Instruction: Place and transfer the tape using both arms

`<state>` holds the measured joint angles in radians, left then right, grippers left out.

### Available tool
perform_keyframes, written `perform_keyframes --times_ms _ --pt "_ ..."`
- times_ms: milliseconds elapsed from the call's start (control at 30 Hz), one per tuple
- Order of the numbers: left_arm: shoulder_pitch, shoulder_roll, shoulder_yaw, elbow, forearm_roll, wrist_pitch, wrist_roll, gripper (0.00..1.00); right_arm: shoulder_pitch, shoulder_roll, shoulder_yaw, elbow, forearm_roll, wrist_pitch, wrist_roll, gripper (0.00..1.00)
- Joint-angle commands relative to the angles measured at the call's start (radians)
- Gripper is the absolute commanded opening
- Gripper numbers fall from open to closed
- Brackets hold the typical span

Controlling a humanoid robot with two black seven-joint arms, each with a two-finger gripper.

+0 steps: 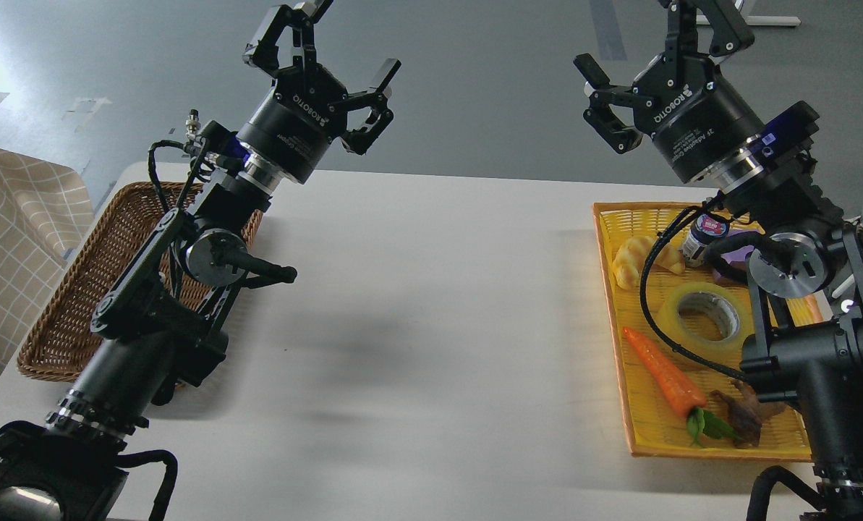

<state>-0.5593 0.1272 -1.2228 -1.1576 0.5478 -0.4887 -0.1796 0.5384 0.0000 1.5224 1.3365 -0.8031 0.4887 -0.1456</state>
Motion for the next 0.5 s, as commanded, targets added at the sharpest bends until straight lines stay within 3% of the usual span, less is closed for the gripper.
perform_keyframes --times_ms 0,467 --pt "0.009 0.000 0.003 -0.001 0.004 0.000 -0.003 0.98 0.000 0.000 -0.005 -0.002 -0.001 0.000 0.000 1.00" --pt "0.012 -0.005 0.005 -0.001 0.049 0.004 -0.028 0.98 -0.008 0.000 -0.005 0.003 -0.007 0.000 0.000 1.00"
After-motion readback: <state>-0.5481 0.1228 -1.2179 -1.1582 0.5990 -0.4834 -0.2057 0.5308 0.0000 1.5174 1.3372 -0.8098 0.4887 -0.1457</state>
